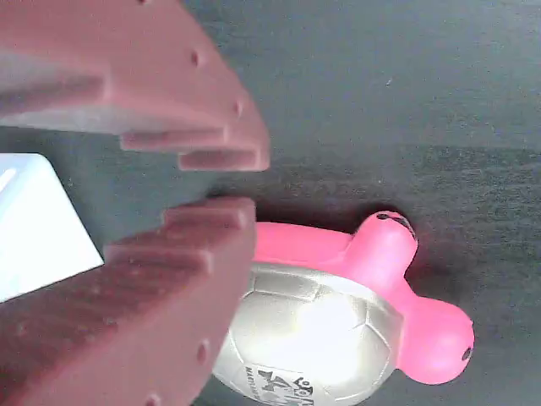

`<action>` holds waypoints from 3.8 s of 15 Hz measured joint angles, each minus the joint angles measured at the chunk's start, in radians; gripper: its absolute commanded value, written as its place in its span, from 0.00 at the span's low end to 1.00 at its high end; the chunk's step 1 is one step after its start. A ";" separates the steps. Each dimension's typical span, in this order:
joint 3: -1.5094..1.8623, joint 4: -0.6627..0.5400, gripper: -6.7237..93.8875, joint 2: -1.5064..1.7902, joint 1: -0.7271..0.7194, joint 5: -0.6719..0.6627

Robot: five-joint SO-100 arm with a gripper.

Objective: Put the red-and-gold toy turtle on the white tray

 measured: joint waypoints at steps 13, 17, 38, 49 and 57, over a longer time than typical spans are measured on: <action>-0.413 -0.225 0.07 -0.808 0.077 -0.026; -0.769 -0.147 0.06 -1.192 0.091 -0.077; -1.336 0.170 0.69 -1.891 0.133 -0.032; -1.341 0.109 0.65 -1.993 0.132 -0.012; -1.315 0.055 0.37 -2.016 0.124 0.000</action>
